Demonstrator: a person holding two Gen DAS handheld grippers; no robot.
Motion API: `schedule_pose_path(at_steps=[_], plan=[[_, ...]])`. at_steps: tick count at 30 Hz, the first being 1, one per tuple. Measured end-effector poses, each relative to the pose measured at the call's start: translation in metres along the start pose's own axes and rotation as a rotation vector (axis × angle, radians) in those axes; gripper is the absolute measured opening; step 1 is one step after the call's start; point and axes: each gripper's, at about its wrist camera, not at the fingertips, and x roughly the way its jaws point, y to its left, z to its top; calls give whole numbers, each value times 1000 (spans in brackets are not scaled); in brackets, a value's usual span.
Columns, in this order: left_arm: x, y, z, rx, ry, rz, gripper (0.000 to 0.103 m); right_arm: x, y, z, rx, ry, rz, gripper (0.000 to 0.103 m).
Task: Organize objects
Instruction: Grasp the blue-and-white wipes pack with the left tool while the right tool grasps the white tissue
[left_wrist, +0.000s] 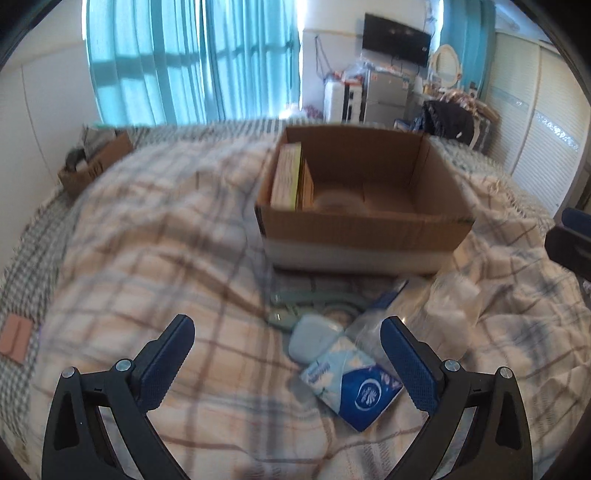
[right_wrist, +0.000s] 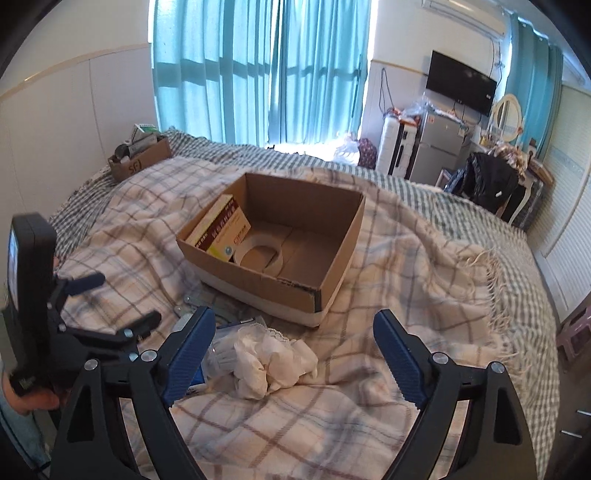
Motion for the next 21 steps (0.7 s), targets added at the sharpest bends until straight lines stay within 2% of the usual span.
schedule_pose_path(at_steps=[3,7,10,15,19,20,21], plan=[[15,-2,-13,-17,40,11,103,26,-2,-13,8,41,-2,87],[24,-4,-23,-72,67,-29,103,53,-4,-31,14,92,12,87],[30,-11,-27,-76,86,-47,103,69,-8,-44,35,133,21,87],[48,-25,-35,-15,157,-45,103,85,-13,-53,52,190,32,87],[53,-32,-42,25,174,-46,103,101,-8,-52,45,233,43,87],[54,-33,-43,31,173,-44,103,105,-5,-52,39,242,47,85],[54,-34,-44,35,170,-46,103,111,-1,-53,27,255,50,71]])
